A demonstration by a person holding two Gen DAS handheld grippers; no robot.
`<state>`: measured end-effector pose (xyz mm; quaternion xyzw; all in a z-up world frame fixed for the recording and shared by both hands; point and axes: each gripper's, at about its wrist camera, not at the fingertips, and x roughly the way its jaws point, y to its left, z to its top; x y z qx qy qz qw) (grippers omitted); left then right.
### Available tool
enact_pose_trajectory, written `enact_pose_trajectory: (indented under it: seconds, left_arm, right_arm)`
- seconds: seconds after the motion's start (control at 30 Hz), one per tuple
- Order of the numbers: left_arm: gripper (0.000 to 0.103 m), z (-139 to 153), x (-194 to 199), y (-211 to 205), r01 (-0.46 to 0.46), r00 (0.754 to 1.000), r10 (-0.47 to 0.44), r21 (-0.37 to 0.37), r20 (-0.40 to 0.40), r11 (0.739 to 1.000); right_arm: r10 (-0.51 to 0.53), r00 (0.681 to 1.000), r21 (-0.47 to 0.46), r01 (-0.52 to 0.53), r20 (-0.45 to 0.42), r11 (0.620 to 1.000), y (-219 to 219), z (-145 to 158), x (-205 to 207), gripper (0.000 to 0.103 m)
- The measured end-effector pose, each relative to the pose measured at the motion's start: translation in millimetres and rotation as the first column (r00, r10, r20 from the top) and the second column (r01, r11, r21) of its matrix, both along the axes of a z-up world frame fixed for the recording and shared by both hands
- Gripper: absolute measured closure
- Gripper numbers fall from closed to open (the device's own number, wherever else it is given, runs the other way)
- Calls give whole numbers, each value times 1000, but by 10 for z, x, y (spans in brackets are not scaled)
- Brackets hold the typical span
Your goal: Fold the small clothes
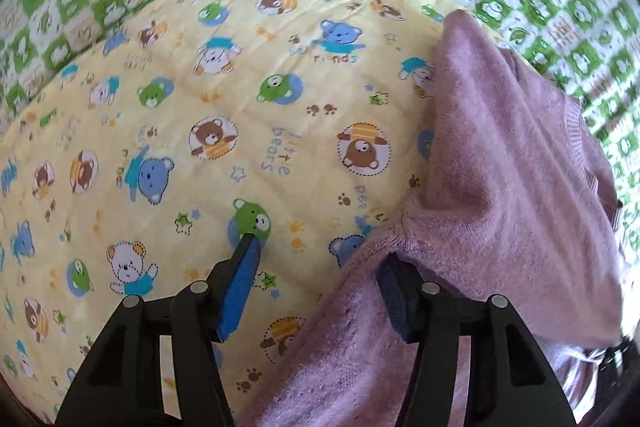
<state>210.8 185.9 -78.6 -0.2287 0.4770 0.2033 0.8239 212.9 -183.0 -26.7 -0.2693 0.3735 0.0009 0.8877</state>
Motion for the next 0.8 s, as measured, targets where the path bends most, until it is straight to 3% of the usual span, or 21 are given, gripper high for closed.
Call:
enact_pose_trajectory:
  seconds: [0.1,0.17,0.23,0.33,0.4,0.47,0.57,0.6,0.67,0.73,0.8]
  left_arm:
    - [44,-30,-41,53,-9,1000,9,-27,0,1000]
    - [44,-24,-50,81,-5,1000,5,-45,-3,999]
    - [44,-16,-92,115,4,1000,-5,-70,-8,998]
    - [44,-7,-218,132,52,998,-54,-71,-27,996]
    - [47,40,-338,107,101,994,-104,-77,-30,992]
    - [47,135,-458,91,128,992,-130,-96,-8,987]
    - [47,348,-529,57,168,985,-162,-114,59,979]
    - [47,427,-523,46,180,982,-170,-117,85,977]
    - [45,558,-438,8,208,972,-190,-125,138,970]
    - [45,636,-288,-68,226,965,-211,-87,153,970]
    - [45,641,-80,-143,230,965,-225,-25,133,973]
  right_arm:
    - [-16,999,4,16,-51,1000,-61,-135,-20,80]
    - [-68,993,39,72,-94,997,-192,-156,-62,67]
    - [-106,988,129,121,-116,984,-350,-91,-158,55]
    - [-164,975,305,203,-149,930,-628,29,-317,54]
    - [-180,963,459,255,-201,851,-815,77,-375,54]
    - [-180,947,639,314,-267,703,-1029,55,-382,54]
    - [-194,915,797,403,-354,450,-1319,-65,-335,54]
    - [-204,907,823,421,-369,382,-1387,-95,-320,54]
    - [-200,903,860,424,-380,283,-1431,-112,-290,54]
    - [-194,906,875,416,-376,249,-1428,-73,-244,54]
    - [-208,923,864,379,-325,332,-1360,62,-152,54]
